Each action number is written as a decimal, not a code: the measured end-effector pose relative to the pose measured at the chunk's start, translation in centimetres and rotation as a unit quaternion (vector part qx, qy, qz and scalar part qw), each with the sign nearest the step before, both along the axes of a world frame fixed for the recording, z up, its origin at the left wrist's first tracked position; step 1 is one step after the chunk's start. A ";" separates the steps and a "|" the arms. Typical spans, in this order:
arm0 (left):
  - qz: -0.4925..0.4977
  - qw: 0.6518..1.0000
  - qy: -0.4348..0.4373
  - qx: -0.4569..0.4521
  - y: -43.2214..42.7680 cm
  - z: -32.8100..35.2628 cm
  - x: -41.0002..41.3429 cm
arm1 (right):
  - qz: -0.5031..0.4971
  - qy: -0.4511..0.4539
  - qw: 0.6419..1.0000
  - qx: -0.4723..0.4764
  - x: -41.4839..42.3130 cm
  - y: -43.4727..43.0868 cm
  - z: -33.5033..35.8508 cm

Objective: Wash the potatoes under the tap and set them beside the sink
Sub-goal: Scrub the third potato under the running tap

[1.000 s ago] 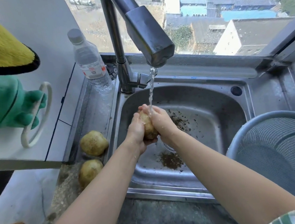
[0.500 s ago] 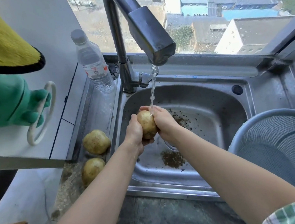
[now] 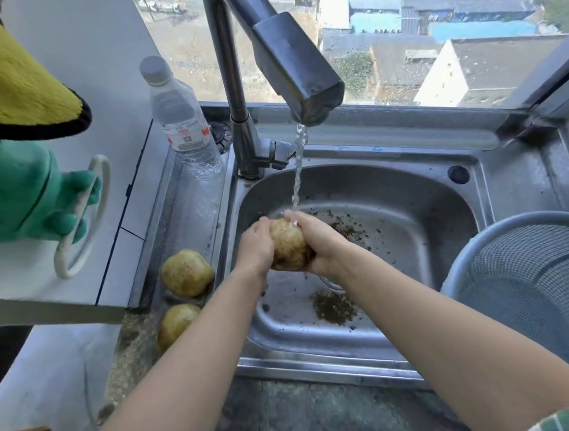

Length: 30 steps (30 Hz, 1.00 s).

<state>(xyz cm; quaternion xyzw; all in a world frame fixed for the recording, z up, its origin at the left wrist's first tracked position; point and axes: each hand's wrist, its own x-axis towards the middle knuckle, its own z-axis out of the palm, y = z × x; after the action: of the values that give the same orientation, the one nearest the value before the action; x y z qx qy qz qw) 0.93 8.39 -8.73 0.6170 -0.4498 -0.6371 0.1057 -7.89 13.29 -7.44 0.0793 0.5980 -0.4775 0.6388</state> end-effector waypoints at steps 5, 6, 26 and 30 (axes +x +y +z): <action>-0.047 0.990 0.006 -0.132 1.5 -0.2 -0.6 | -0.072 -0.078 0.994 0.013 -0.6 0.1 0.4; -0.103 0.977 -0.001 -0.185 2.4 -0.1 -0.7 | -0.095 -0.088 0.991 0.020 -0.8 0.1 0.4; -0.079 0.980 0.099 -0.156 1.4 -0.7 0.0 | -0.020 -0.083 0.996 -0.021 -1.2 0.8 0.6; -0.158 0.953 0.169 -0.195 1.5 -0.6 1.2 | -0.001 -0.100 0.995 0.003 -2.2 0.8 0.6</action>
<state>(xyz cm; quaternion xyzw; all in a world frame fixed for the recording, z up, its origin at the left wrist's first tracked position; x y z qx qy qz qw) 2.12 9.85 -9.37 0.3889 -0.6325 -0.6403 0.1965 -10.13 14.07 -6.80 0.1291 0.5328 -0.4660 0.6944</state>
